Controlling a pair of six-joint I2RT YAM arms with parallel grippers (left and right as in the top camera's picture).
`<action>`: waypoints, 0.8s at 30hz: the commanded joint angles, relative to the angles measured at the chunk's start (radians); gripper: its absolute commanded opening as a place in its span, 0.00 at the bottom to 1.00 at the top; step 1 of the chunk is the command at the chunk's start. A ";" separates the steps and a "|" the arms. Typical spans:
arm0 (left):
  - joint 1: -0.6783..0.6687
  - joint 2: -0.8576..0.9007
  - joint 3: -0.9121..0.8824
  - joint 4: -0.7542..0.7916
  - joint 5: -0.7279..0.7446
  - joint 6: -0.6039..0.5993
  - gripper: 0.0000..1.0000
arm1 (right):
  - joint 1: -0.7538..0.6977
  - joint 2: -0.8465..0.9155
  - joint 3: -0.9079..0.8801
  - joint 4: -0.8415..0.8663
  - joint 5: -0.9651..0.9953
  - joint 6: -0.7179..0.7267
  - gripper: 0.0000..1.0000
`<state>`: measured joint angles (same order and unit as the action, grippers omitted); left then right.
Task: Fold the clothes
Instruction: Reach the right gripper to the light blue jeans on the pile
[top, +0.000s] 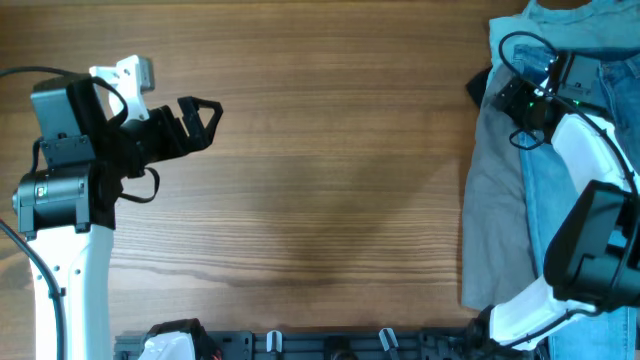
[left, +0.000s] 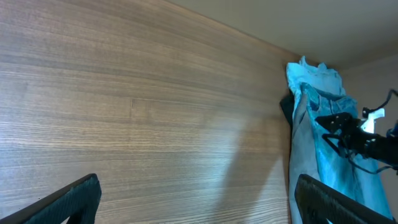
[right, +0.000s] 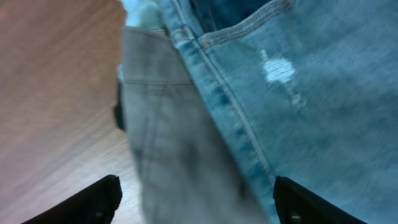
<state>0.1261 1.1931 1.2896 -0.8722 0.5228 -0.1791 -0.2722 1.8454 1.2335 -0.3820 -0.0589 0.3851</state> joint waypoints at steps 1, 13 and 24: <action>-0.005 -0.002 0.018 -0.008 0.019 -0.012 1.00 | -0.008 0.055 0.018 -0.001 0.122 -0.090 0.82; -0.005 -0.002 0.018 -0.031 0.019 -0.012 1.00 | -0.019 0.100 0.018 -0.017 0.175 -0.149 0.20; -0.005 -0.002 0.018 -0.038 0.019 -0.012 1.00 | -0.072 0.030 0.016 -0.023 0.006 -0.248 0.38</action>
<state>0.1261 1.1931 1.2896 -0.9100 0.5228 -0.1791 -0.3542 1.8809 1.2388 -0.3981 0.0235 0.1814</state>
